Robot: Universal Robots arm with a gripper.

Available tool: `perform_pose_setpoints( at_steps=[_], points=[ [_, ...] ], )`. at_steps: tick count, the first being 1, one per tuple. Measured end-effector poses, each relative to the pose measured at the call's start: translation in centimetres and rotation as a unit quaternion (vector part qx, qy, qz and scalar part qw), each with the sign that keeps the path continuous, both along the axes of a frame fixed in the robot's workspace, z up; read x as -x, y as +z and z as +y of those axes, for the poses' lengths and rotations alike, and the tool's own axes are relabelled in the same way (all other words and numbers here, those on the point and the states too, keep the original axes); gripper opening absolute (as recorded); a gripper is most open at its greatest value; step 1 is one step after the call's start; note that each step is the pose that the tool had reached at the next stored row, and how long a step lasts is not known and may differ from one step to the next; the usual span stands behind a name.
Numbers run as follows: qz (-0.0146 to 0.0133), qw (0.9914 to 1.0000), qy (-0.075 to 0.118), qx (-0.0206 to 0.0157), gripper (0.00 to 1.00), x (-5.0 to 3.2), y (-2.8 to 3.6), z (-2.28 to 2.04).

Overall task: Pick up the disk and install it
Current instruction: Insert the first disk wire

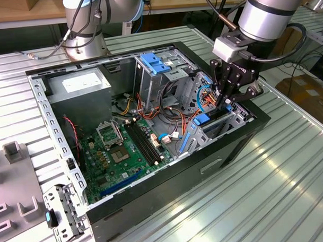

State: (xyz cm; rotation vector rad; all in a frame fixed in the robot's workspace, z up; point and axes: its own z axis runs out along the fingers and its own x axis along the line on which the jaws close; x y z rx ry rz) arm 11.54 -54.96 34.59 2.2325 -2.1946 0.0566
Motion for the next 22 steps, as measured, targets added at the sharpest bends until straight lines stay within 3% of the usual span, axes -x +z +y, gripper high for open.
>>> perform_pose_setpoints(
  at_steps=[2,8,22],
  points=[
    [0.0,1.0,0.0,0.0002,0.16,-0.01,0.39,0.0],
    [0.0,0.99998,-0.007,0.0002,0.16,-0.03,0.39,0.02],
    [0.002,0.99997,-0.008,0.0001,0.16,-0.03,-0.38,0.08]
  ],
)
